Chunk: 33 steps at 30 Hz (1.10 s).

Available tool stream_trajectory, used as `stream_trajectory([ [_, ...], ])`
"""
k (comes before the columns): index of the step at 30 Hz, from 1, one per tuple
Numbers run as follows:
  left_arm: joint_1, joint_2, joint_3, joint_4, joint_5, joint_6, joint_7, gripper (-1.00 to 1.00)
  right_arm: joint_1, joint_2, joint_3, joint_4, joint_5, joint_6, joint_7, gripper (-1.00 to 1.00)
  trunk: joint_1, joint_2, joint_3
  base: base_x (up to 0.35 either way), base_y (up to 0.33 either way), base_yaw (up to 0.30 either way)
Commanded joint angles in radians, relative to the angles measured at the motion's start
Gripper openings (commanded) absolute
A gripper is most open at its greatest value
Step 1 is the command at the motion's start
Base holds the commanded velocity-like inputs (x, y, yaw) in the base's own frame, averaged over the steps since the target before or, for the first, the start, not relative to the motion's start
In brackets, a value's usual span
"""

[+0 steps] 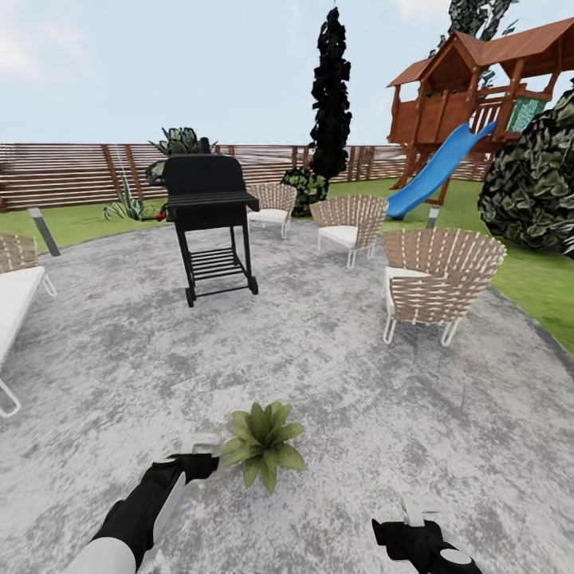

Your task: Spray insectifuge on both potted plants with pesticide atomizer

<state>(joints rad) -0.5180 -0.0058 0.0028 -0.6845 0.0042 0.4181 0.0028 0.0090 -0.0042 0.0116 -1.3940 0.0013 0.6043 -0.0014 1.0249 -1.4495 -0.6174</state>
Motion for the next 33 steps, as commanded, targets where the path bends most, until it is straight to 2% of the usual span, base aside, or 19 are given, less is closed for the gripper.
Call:
stream_trajectory([
  [1,0.0,0.0,0.0,-0.001,0.0,0.005,0.0,1.0,0.0,0.0,0.001,-0.002,0.0,0.005,0.0,1.0,0.0,-0.001,-0.001,0.0,0.0,0.258],
  [12,0.0,0.0,0.0,-0.001,0.0,0.005,0.0,1.0,0.0,0.001,0.001,-0.002,0.0,0.005,0.0,1.0,0.0,-0.001,-0.008,0.01,0.017,0.258],
  [28,0.0,0.0,0.0,-0.001,-0.003,0.005,0.0,1.0,0.0,0.001,0.001,-0.002,0.0,0.005,0.0,1.0,0.0,-0.001,-0.018,0.145,0.239,0.257],
  [33,0.0,0.0,0.0,-0.001,-0.001,0.005,0.0,1.0,0.0,0.001,0.001,-0.002,0.0,0.005,0.0,1.0,0.0,-0.001,-0.022,0.157,0.105,0.257],
])
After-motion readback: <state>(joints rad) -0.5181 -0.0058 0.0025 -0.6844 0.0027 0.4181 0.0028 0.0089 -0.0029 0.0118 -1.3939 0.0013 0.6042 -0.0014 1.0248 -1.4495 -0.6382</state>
